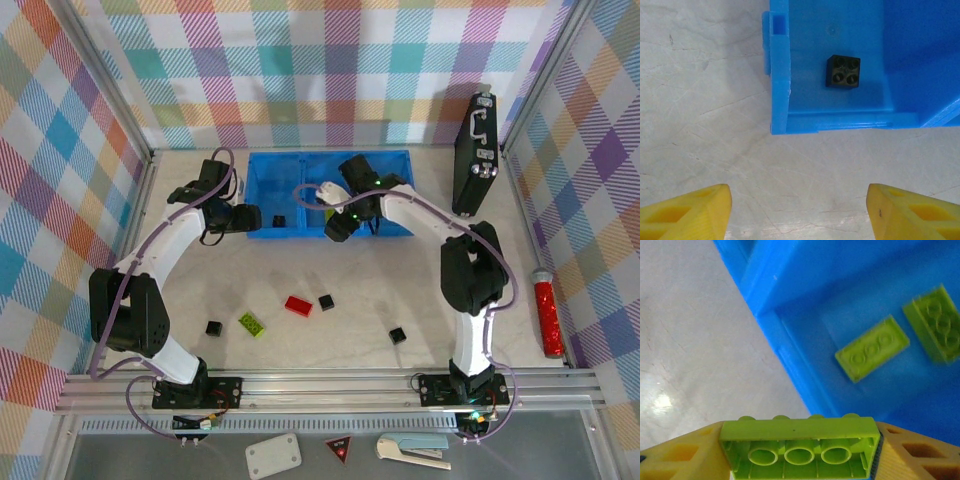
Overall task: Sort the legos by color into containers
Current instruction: Place the lego in the container.
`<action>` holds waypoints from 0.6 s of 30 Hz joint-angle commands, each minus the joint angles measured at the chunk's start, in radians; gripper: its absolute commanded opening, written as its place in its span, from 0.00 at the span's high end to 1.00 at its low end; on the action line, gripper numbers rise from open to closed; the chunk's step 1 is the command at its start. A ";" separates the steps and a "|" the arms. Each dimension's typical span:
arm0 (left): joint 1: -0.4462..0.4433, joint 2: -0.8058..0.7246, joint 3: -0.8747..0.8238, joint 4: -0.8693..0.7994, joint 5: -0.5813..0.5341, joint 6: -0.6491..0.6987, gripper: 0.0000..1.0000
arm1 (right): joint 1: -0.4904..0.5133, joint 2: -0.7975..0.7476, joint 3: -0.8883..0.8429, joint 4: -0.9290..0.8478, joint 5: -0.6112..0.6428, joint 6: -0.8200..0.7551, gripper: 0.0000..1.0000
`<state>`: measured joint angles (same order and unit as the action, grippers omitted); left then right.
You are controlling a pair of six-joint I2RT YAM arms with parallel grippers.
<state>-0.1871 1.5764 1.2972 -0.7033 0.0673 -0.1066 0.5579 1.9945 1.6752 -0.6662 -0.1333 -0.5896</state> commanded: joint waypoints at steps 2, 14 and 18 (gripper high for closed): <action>0.015 -0.035 -0.013 0.013 -0.007 0.021 0.29 | -0.028 0.075 0.138 0.006 -0.152 -0.317 0.40; 0.015 -0.036 -0.027 0.028 -0.010 0.019 0.29 | -0.065 0.352 0.533 -0.164 -0.245 -0.506 0.38; 0.015 -0.032 -0.028 0.033 -0.014 0.021 0.29 | -0.070 0.417 0.600 -0.169 -0.247 -0.520 0.38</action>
<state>-0.1871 1.5665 1.2793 -0.6933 0.0662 -0.1066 0.4900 2.3726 2.2230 -0.7841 -0.3279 -1.0500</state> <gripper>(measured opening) 0.712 0.629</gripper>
